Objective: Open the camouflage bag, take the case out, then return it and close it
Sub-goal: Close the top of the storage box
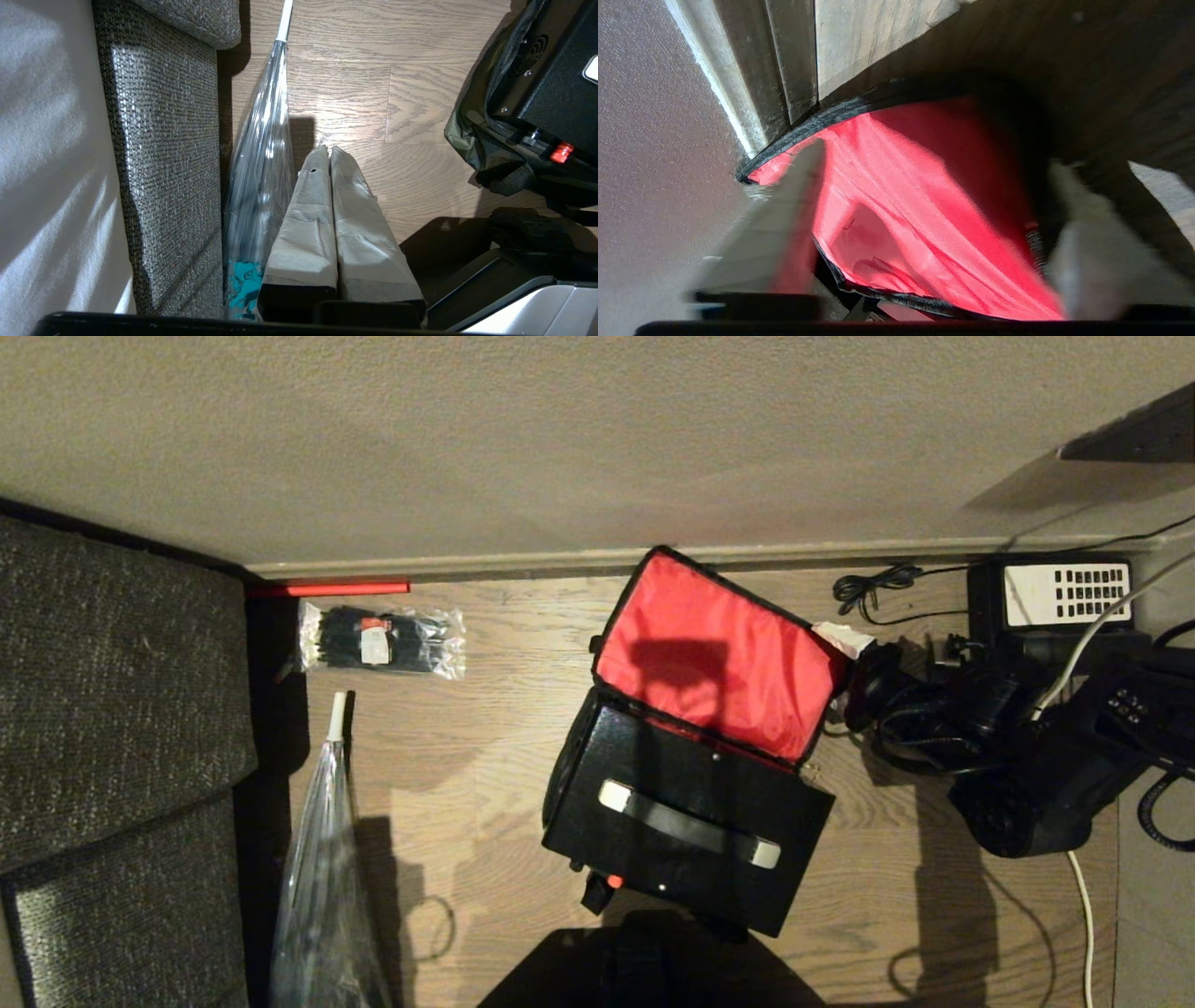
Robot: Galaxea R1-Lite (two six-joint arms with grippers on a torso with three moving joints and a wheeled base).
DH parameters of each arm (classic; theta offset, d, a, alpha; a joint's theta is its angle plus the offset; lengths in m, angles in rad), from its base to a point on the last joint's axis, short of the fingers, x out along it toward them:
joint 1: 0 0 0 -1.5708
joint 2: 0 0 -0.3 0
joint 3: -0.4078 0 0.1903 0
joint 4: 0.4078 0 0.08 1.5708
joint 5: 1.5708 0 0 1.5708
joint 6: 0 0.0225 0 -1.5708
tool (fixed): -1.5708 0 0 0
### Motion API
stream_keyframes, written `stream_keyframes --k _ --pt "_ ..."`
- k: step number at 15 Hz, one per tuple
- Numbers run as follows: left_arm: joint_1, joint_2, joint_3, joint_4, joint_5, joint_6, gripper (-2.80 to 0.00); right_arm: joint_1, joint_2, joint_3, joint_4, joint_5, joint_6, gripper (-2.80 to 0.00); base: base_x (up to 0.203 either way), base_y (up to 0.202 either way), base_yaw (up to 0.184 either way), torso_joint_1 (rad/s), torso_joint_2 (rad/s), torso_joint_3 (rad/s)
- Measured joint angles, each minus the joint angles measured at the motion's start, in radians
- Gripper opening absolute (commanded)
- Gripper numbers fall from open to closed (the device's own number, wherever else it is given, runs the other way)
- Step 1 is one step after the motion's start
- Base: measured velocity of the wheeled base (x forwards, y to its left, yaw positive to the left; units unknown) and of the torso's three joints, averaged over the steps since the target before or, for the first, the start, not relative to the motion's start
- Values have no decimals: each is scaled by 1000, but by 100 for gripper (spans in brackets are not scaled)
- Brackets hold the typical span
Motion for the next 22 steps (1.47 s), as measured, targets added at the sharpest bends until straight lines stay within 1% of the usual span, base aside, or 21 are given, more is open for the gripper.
stream_keyframes --k 2,6,8,9,12,14,18,20,21,22 --pt "0 0 0 -1 0 0 -280 0 -7 0 -5 13 -6 -280 0 0 0 0 0 0" --pt "0 0 0 -1 0 0 -280 -14 -65 20 -7 74 -41 -280 0 0 0 0 0 0" --pt "0 0 0 -1 0 0 -280 -23 -104 56 -8 112 -66 -280 0 0 0 0 0 0" --pt "0 0 0 -1 0 0 -280 -28 -120 82 -8 132 -84 -280 0 0 0 0 0 0" --pt "0 0 0 -1 0 0 -280 -34 -166 162 -7 212 -192 -280 0 0 0 0 0 0" --pt "0 0 0 0 0 0 -280 -35 -182 187 -6 242 -237 -280 0 0 0 0 0 0" --pt "0 0 0 0 0 0 -280 -34 -188 200 -6 308 -305 -280 0 0 0 0 0 0" --pt "0 0 0 -1 0 0 -280 -33 -185 200 -2 318 -312 -280 0 0 0 0 0 0" --pt "0 0 0 -1 0 0 -280 -33 -184 199 4 339 -326 -280 0 0 0 0 0 0" --pt "0 0 0 -1 0 0 -280 -33 -182 198 21 373 -363 -280 0 0 0 0 0 0"
